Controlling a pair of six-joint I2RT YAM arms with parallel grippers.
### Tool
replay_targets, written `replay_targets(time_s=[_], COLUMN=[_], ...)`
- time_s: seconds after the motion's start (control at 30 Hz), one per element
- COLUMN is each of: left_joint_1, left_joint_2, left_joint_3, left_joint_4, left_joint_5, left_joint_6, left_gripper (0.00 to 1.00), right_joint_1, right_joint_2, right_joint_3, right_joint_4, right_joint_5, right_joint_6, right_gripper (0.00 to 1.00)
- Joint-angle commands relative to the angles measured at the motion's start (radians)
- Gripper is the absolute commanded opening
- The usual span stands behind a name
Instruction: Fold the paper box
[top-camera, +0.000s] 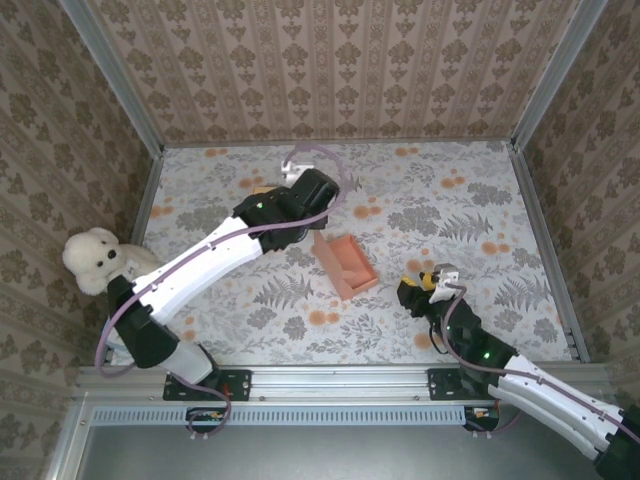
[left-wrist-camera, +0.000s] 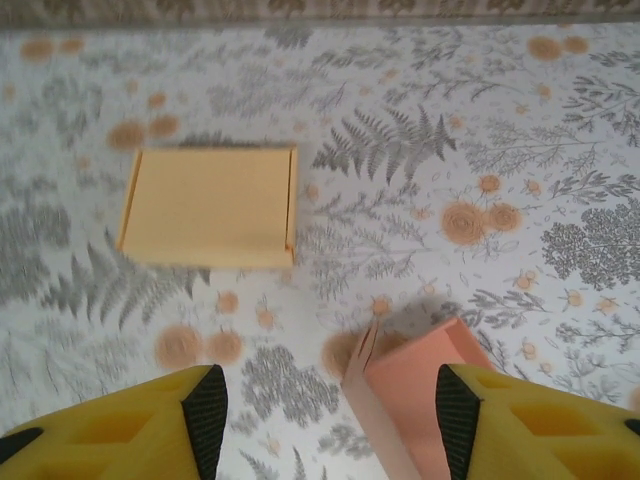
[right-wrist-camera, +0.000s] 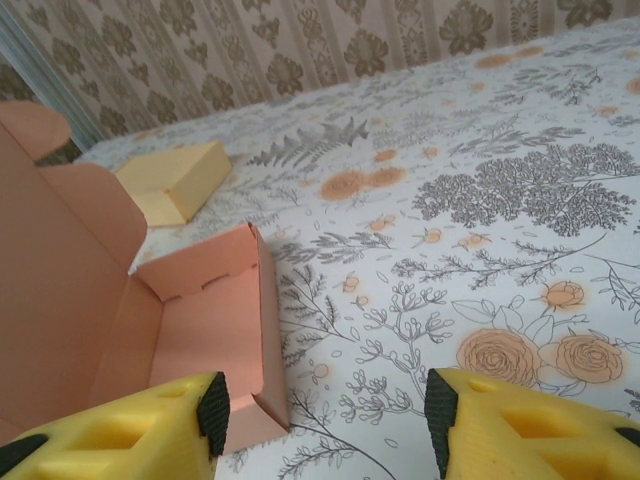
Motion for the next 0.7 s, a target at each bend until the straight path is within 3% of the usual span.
replay_targets(time_s=[0.0, 0.23, 0.43, 0.67], left_joint_1=[-0.013, -0.035, -0.046, -0.048], left_joint_2=[-0.023, 0.035, 0.045, 0.099], left_joint_3=[-0.076, -0.114, -0.151, -0.135], left_joint_4=[-0.030, -0.020, 0.062, 0.028], left_joint_5=[0.064, 0.146, 0.141, 0.177], left_joint_6=[-0.302, -0.465, -0.444, -0.426], left_gripper=[0.61, 0.60, 0.58, 0.56], right_joint_1=[-0.003, -0.002, 0.000, -0.001], right_joint_2=[0.051, 0.220, 0.339, 0.367], right_joint_3=[0.059, 0.130, 0.169, 0.189], right_joint_4=[0.052, 0.084, 0.109, 0.093], right_joint_5=[-0.039, -0.075, -0.109, -0.097], right_joint_6=[0.030, 0.050, 0.061, 0.046], right_gripper=[0.59, 0.62, 0.62, 0.62])
